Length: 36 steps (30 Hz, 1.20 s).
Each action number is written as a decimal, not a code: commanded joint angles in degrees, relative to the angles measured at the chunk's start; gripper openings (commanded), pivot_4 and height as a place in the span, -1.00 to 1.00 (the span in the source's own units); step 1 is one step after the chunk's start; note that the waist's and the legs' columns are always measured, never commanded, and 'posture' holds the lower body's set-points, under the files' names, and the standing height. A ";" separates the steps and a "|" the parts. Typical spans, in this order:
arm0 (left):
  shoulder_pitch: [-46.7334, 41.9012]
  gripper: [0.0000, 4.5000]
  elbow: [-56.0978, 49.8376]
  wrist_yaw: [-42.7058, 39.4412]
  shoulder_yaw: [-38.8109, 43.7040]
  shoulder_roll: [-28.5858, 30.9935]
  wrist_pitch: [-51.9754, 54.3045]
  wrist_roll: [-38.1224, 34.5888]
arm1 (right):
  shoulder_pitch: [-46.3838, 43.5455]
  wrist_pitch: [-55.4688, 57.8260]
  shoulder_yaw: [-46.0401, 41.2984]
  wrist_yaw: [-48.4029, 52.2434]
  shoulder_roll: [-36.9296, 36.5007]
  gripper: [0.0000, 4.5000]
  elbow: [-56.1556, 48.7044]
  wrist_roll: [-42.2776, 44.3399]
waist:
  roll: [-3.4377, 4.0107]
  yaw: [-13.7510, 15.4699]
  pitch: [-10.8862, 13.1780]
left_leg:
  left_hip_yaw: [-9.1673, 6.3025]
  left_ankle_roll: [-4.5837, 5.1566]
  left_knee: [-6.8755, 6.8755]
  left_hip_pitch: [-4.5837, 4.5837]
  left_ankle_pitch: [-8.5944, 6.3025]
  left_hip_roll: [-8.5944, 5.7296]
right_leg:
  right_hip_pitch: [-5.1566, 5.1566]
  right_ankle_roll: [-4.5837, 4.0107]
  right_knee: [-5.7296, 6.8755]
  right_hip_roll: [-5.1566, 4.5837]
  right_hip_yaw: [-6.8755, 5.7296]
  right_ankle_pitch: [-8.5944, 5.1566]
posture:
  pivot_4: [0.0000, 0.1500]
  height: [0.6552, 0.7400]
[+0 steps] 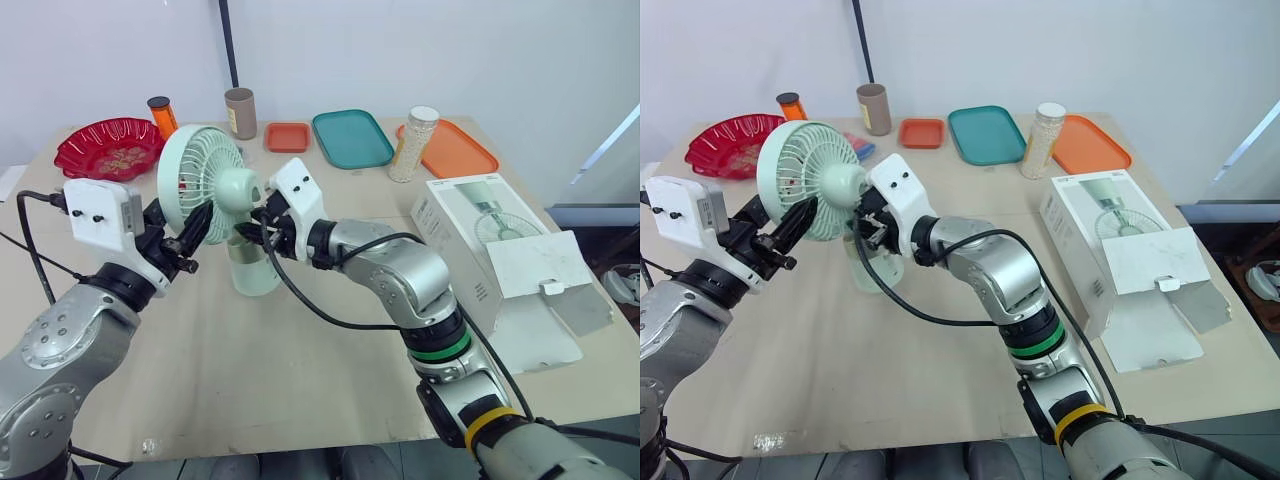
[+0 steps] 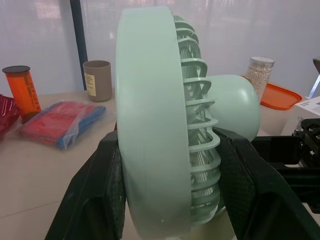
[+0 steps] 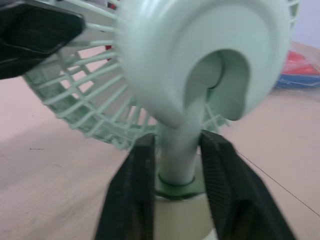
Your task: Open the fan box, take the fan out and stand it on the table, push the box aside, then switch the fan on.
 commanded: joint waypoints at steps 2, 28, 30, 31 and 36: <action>-0.86 -0.10 -3.06 0.08 0.61 -0.23 -2.58 -0.01 | -1.28 -0.84 -0.38 0.90 0.61 -0.42 -1.47 -0.05 | 0.00 -0.01 0.00 | 0.00 0.00 0.00 0.00 0.00 0.00 | -0.01 0.00 0.00 0.00 0.00 0.00 | 1.00 1.00; -0.81 -0.10 -3.16 -0.08 0.08 -1.37 -2.84 0.87 | -0.71 -0.01 -0.94 1.03 2.15 -0.86 -0.98 -1.01 | 0.00 -0.02 0.00 | 0.00 0.00 0.00 0.00 0.00 0.00 | -0.01 0.00 0.00 0.00 0.00 0.00 | 1.00 1.00; -0.97 -0.10 -3.12 -0.13 0.19 -1.25 -2.86 0.75 | -0.69 0.30 -0.96 1.02 2.10 -0.86 -1.02 -0.97 | 0.00 -0.02 0.00 | 0.00 0.00 0.00 0.00 0.00 0.00 | -0.01 0.00 0.00 0.00 0.00 0.00 | 1.00 1.00; -1.06 -0.10 -3.11 -0.13 0.26 -1.18 -2.85 0.68 | -0.67 0.41 -0.99 0.98 2.10 -0.86 -1.03 -0.96 | 0.00 -0.02 0.00 | 0.00 0.00 0.00 0.00 0.00 0.00 | -0.01 0.00 0.00 0.00 0.00 0.00 | 1.00 1.00; -1.63 -0.10 -2.59 0.02 0.90 -0.81 -2.87 0.46 | -0.43 0.54 -0.95 1.11 2.22 -0.86 -1.15 -0.77 | 0.00 -0.02 0.00 | 0.00 0.00 0.00 0.00 0.00 0.00 | -0.01 0.00 0.00 0.00 0.00 0.00 | 1.00 1.00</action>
